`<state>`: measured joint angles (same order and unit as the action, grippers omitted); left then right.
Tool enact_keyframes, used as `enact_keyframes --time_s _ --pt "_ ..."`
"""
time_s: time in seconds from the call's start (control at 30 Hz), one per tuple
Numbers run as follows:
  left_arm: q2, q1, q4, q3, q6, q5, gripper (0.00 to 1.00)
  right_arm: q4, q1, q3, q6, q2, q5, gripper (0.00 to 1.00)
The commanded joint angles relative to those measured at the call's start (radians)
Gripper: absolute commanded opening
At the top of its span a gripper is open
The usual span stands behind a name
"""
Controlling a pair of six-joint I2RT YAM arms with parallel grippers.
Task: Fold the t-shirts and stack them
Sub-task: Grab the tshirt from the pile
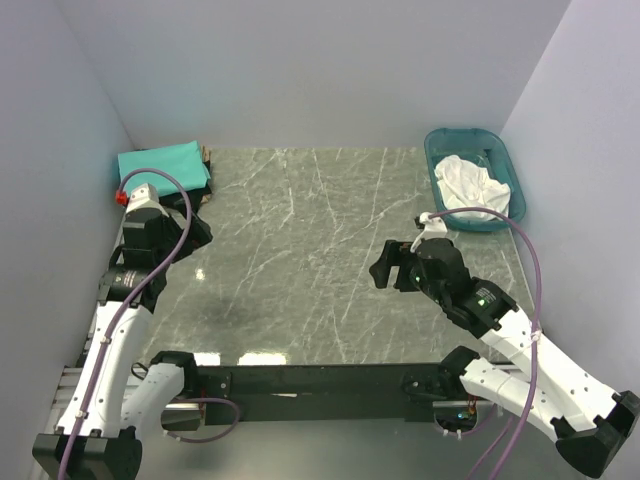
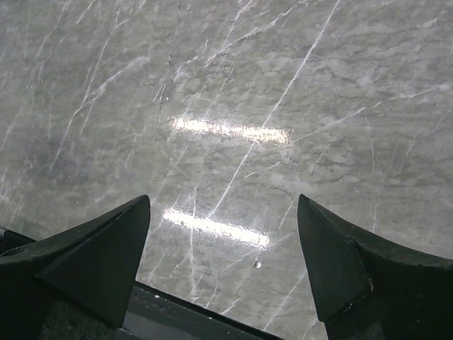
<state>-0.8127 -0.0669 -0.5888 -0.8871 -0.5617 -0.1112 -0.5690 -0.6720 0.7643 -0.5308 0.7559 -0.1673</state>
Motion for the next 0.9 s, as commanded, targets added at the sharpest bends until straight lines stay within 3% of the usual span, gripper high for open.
enact_keyframes --time_s 0.0,0.17,0.33,0.53,0.67,0.73,0.87 --pt "-0.002 -0.004 0.021 -0.016 -0.027 -0.041 0.99 0.003 -0.006 -0.01 -0.003 -0.003 0.011 0.91" --pt "-0.046 -0.004 0.04 -0.019 -0.05 -0.045 0.98 0.003 -0.006 -0.007 -0.018 0.003 0.003 0.92" --pt "-0.037 -0.004 0.107 -0.009 -0.108 -0.094 0.97 0.038 -0.005 -0.003 -0.023 0.039 0.048 1.0" --pt "-0.087 -0.004 0.201 0.005 -0.15 -0.157 0.97 0.093 0.02 0.081 -0.043 0.129 -0.032 1.0" --pt "-0.193 -0.004 0.242 -0.036 -0.161 -0.165 0.97 0.193 0.158 0.157 -0.008 0.238 -0.006 1.0" --pt "-0.255 -0.004 0.262 -0.075 -0.156 -0.166 0.97 0.195 0.299 0.208 -0.011 0.34 0.037 1.0" --pt "-0.328 -0.004 0.303 -0.127 -0.132 -0.179 0.98 0.19 0.466 0.4 -0.014 0.532 0.012 0.98"
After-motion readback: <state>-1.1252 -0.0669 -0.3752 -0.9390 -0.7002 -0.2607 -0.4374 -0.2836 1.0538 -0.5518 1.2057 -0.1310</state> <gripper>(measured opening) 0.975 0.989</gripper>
